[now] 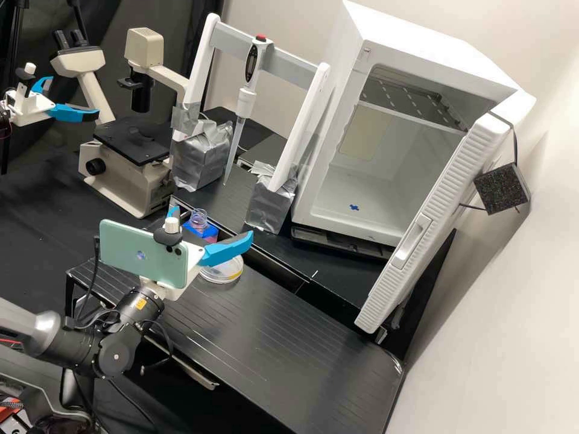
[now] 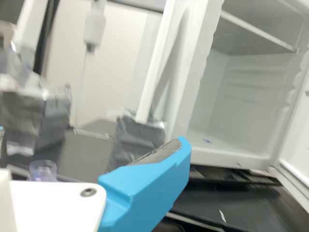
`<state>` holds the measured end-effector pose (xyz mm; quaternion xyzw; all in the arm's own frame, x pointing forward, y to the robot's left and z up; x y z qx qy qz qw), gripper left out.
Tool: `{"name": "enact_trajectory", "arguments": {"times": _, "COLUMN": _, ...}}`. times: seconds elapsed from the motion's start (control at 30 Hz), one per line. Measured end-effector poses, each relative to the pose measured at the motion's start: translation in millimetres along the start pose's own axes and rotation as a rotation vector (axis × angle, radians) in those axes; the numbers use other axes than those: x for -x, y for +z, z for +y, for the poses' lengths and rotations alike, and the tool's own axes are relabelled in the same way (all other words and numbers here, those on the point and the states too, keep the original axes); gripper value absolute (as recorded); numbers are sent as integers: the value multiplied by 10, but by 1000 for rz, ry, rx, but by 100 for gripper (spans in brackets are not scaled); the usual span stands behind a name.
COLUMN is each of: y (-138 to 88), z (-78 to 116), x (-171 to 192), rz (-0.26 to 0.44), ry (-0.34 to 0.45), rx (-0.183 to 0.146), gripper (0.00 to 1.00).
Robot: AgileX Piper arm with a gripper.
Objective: Close the lid
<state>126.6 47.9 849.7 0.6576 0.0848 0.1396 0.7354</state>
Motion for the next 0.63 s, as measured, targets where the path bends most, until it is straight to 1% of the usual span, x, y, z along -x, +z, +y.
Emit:
{"name": "enact_trajectory", "arguments": {"times": 0.03, "y": -9, "z": 3, "x": -51, "rz": 3, "ry": 44, "rx": -46, "gripper": 100}}
{"name": "enact_trajectory", "arguments": {"times": 0.07, "y": -26, "z": -11, "x": -93, "rz": 15, "ry": 67, "rx": -79, "gripper": 100}}
{"name": "enact_trajectory", "arguments": {"times": 0.13, "y": -54, "z": -66, "x": -158, "rz": 27, "ry": 79, "rx": -126, "gripper": 100}}
{"name": "enact_trajectory", "arguments": {"times": 0.17, "y": -43, "z": -100, "x": -192, "rz": 4, "ry": 86, "rx": -135, "gripper": 100}}
{"name": "enact_trajectory", "arguments": {"times": 0.2, "y": -26, "z": -124, "x": -230, "rz": -23, "ry": 87, "rx": -124, "gripper": 100}}
{"name": "enact_trajectory", "arguments": {"times": 0.27, "y": 25, "z": -169, "x": -303, "rz": -93, "ry": 92, "rx": -126, "gripper": 100}}
{"name": "enact_trajectory", "arguments": {"times": 0.3, "y": 45, "z": -174, "x": -321, "rz": -115, "ry": 98, "rx": -123, "gripper": 100}}
{"name": "enact_trajectory", "arguments": {"times": 0.37, "y": 91, "z": -200, "x": -357, "rz": -145, "ry": 105, "rx": -129, "gripper": 100}}
{"name": "enact_trajectory", "arguments": {"times": 0.43, "y": 138, "z": -215, "x": -375, "rz": -159, "ry": 110, "rx": -140, "gripper": 100}}
{"name": "enact_trajectory", "arguments": {"times": 0.53, "y": 165, "z": -188, "x": -375, "rz": -162, "ry": 138, "rx": -170, "gripper": 100}}
{"name": "enact_trajectory", "arguments": {"times": 0.63, "y": 179, "z": -169, "x": -362, "rz": -162, "ry": 158, "rx": -191, "gripper": 100}}
